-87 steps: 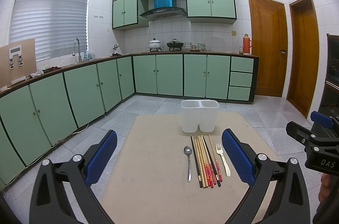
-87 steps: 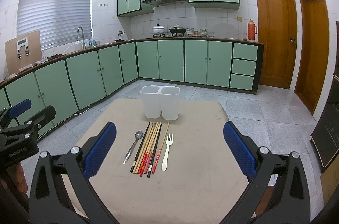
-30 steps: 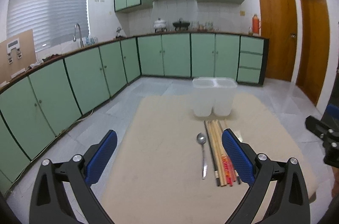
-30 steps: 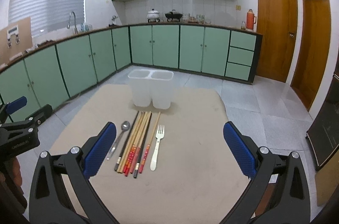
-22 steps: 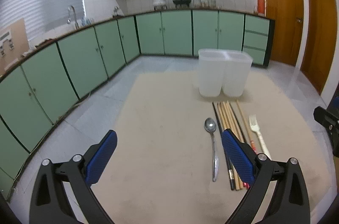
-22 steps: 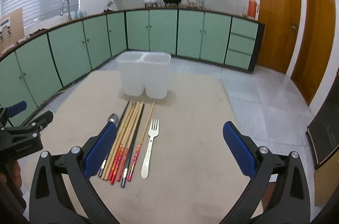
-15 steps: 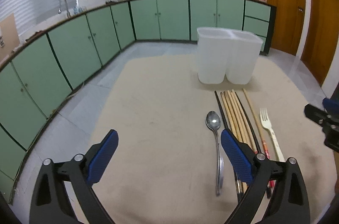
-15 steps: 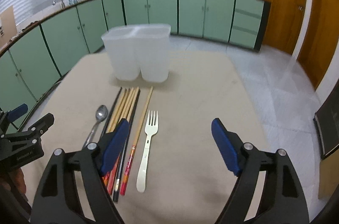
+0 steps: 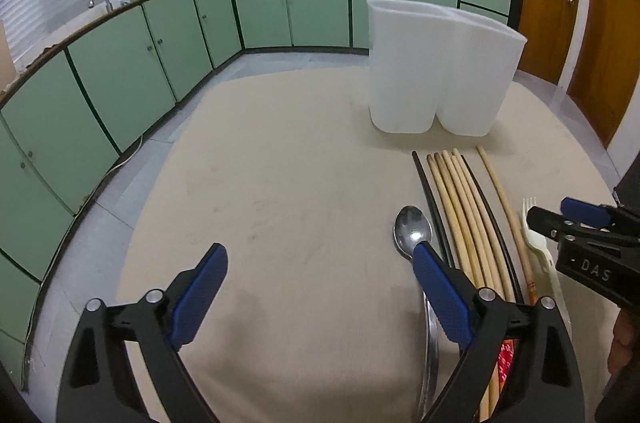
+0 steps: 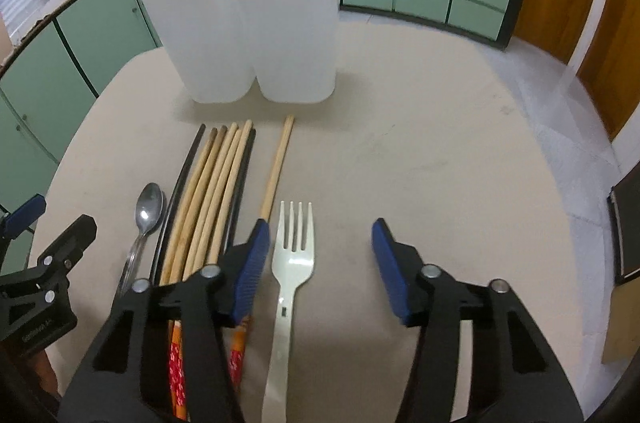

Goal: Organize utensils
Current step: 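Grasp the white plastic fork with the right tool while the left tool approaches the spoon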

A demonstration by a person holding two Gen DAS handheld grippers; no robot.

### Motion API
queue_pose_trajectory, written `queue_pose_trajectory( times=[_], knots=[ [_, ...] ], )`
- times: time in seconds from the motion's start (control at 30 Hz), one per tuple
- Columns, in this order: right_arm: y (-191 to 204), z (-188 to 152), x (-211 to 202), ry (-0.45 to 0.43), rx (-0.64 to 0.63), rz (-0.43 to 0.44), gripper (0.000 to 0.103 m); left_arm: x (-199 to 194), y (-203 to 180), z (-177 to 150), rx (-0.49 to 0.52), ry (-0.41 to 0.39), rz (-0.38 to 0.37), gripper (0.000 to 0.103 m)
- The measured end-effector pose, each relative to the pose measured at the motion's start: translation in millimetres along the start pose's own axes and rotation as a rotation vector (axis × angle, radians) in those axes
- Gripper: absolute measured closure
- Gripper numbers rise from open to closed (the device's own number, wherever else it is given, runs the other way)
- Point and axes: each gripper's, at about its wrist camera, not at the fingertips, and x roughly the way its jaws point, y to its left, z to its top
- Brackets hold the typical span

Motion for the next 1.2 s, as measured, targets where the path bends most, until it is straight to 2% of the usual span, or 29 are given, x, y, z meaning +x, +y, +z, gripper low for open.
queue_pose_trajectory(
  times=[0.17, 0.33, 0.4, 0.77, 1.2],
  knots=[
    [4, 2, 13, 0.02, 0.005, 0.008, 0.057, 8, -4, 5, 0.003, 0.01, -0.018, 0.011],
    [6, 4, 14, 0.008, -0.026, 0.001, 0.078, 20, -15, 12, 0.025, 0.02, -0.022, 0.011],
    [5, 5, 15, 0.007, -0.027, 0.006, 0.081, 24, -18, 14, 0.023, 0.025, -0.028, 0.011],
    [-5, 3, 7, -0.002, -0.027, 0.036, 0.082, 49, -30, 20, 0.024, 0.071, -0.028, 0.011],
    [-11, -1, 4, -0.02, -0.034, 0.05, 0.081, 59, -19, 25, -0.008, 0.103, -0.056, 0.011]
  ],
)
